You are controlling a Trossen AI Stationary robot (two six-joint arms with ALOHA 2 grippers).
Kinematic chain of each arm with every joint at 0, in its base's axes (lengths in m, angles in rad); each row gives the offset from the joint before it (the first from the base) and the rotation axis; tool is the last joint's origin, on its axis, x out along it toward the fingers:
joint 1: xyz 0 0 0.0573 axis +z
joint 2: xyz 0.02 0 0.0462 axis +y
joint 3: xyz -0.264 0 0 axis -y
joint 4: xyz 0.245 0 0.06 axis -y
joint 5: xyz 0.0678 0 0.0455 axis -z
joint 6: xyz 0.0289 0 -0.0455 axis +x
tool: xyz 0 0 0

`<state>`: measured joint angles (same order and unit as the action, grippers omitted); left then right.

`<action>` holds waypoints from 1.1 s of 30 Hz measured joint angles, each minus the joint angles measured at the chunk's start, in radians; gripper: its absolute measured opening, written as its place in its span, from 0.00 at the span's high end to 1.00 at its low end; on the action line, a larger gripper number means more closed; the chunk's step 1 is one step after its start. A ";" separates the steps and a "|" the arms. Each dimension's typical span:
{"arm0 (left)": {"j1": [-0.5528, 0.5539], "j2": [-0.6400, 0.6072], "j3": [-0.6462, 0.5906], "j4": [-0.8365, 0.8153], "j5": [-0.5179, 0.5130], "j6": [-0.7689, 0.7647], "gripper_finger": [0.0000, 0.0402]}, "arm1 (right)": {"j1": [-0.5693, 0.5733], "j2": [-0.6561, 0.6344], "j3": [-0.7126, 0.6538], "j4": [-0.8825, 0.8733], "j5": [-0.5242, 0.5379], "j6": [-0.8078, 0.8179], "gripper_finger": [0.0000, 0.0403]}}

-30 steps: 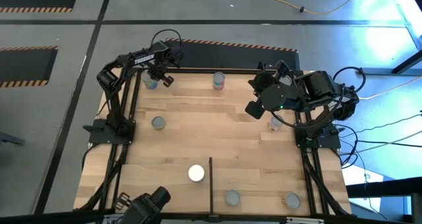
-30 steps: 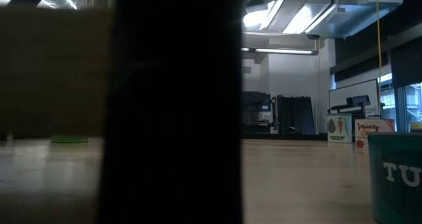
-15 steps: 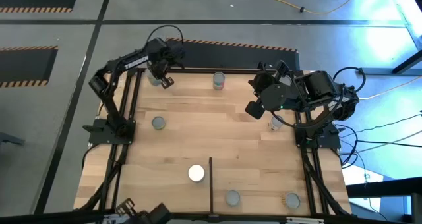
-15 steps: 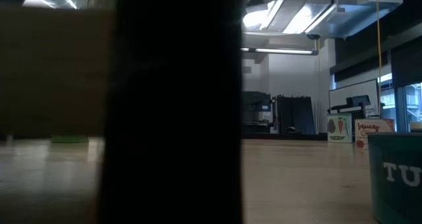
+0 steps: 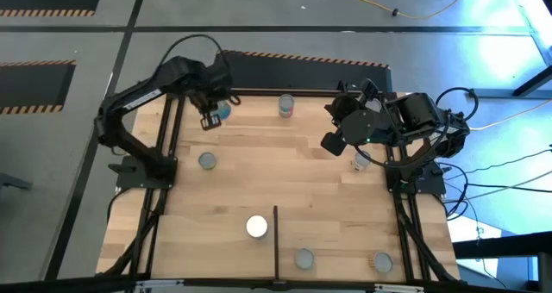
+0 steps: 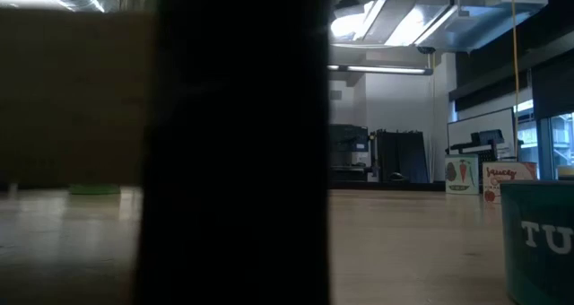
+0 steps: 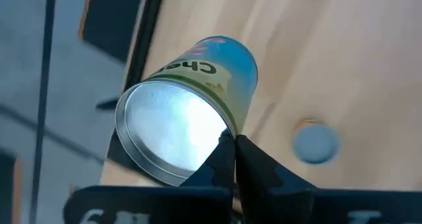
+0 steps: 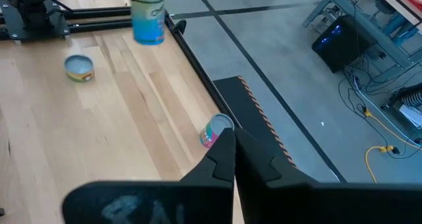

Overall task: Pick and place cans onto a shelf
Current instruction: Put the canned cherries on the shelf

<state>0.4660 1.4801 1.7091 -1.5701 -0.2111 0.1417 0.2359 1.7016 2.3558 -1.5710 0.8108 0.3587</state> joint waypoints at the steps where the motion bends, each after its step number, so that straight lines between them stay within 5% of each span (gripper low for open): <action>1: -0.025 -0.014 0.002 -0.001 0.017 0.000 1.00 | 0.000 0.000 0.000 0.000 0.000 0.001 0.99; 5: -0.131 -0.060 0.005 -0.001 0.103 -0.001 1.00 | 0.000 0.000 0.000 0.000 -0.018 0.004 0.99; 19: -0.523 -0.113 0.005 -0.001 0.122 -0.089 1.00 | 0.000 0.000 0.000 0.001 -0.053 0.052 0.99; 33: -0.900 -0.110 -0.033 -0.001 0.124 -0.442 1.00 | 0.000 0.000 0.000 0.000 -0.053 0.048 0.99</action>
<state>-0.4342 1.3704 1.6758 -1.5708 -0.0868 -0.3001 0.2359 1.7016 2.3558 -1.5707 0.7578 0.4068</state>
